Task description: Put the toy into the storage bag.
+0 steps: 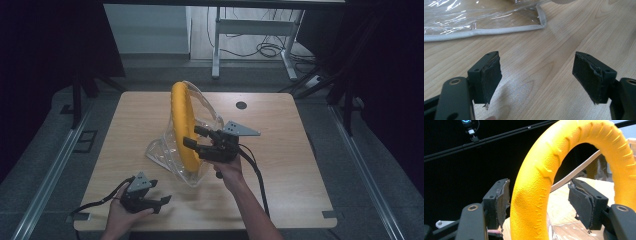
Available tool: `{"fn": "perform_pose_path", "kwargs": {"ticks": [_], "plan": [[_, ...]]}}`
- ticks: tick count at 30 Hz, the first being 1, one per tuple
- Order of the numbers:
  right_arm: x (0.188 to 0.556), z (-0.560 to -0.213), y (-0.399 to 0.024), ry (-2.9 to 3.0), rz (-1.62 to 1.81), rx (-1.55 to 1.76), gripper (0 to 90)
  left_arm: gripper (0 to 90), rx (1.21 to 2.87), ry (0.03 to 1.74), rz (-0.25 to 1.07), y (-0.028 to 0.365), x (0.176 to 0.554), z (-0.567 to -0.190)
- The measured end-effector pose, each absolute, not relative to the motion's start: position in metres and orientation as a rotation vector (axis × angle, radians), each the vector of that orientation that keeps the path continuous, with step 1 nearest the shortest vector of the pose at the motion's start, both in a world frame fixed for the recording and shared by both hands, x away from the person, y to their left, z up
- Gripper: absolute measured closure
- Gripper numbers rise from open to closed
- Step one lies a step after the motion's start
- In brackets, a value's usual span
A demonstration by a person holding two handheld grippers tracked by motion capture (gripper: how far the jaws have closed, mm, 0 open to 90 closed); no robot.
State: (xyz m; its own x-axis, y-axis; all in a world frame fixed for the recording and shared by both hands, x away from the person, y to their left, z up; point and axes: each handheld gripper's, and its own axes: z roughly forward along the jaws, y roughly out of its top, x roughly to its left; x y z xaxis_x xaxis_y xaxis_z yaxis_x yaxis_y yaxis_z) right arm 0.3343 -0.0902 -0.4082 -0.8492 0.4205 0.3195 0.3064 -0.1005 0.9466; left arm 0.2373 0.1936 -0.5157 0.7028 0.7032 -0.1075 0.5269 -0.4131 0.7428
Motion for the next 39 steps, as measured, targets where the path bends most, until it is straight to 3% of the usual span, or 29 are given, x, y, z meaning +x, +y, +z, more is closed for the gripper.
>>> {"fn": "perform_pose_path", "kwargs": {"ticks": [14,39], "plan": [[0.329,-0.412,-0.121,2.055,2.034,0.815,35.5,22.8,2.113,0.937,0.279,0.193,0.237,-0.517],[0.317,-0.463,-0.195,2.076,1.779,0.936,39.1,22.8,2.119,0.945,0.282,0.192,0.238,-0.518]]}}
